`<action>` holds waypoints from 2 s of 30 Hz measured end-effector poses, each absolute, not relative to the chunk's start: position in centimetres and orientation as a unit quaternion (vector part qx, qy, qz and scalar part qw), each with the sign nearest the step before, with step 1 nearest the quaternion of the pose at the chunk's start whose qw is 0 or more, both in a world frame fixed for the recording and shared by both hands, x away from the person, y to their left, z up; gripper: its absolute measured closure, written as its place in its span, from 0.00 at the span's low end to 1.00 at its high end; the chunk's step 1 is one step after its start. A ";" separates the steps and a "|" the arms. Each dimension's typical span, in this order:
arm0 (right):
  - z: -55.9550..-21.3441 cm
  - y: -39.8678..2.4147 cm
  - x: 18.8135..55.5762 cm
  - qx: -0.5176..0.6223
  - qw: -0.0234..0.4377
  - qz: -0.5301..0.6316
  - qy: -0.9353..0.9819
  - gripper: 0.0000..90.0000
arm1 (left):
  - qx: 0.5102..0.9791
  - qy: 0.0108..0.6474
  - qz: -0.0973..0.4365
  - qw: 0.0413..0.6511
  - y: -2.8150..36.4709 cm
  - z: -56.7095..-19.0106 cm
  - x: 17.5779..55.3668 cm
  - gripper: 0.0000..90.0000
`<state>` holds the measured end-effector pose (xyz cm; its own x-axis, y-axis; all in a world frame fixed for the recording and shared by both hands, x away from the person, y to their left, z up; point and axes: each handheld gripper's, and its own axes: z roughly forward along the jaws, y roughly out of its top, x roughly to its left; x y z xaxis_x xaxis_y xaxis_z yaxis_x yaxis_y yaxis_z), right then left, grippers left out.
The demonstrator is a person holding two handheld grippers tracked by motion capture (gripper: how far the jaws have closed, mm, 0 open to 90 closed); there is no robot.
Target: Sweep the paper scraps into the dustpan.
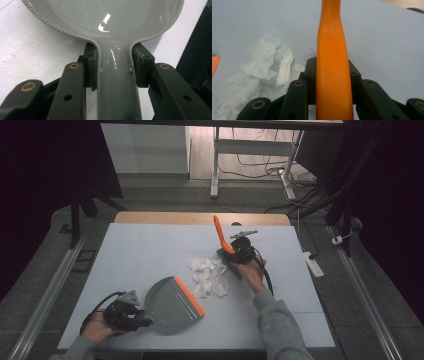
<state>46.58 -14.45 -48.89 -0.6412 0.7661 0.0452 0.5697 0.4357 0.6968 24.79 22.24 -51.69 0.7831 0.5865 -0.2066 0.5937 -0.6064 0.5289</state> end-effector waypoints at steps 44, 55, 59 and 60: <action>-49.4 -7.9 39.3 0.302 0.053 0.357 0.882 0.78 | 0.895 0.332 -0.011 0.296 21.8 -51.7 25.2 0.68; -48.7 -6.5 37.3 0.263 0.041 0.361 0.894 0.78 | 0.896 0.331 -0.012 0.296 21.8 -51.8 25.2 0.68; -47.2 -7.6 37.5 0.268 0.055 0.381 0.883 0.78 | 0.896 0.331 -0.012 0.296 21.8 -51.8 25.2 0.68; -46.8 -8.0 37.7 0.271 0.061 0.385 0.880 0.78 | 0.896 0.331 -0.012 0.296 21.8 -51.8 25.2 0.68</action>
<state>37.67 -7.96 -46.85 -0.8459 0.5235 0.1019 0.4303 0.5571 0.7103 25.18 21.85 -51.76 0.7805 0.5861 -0.2175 0.6003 -0.6052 0.5229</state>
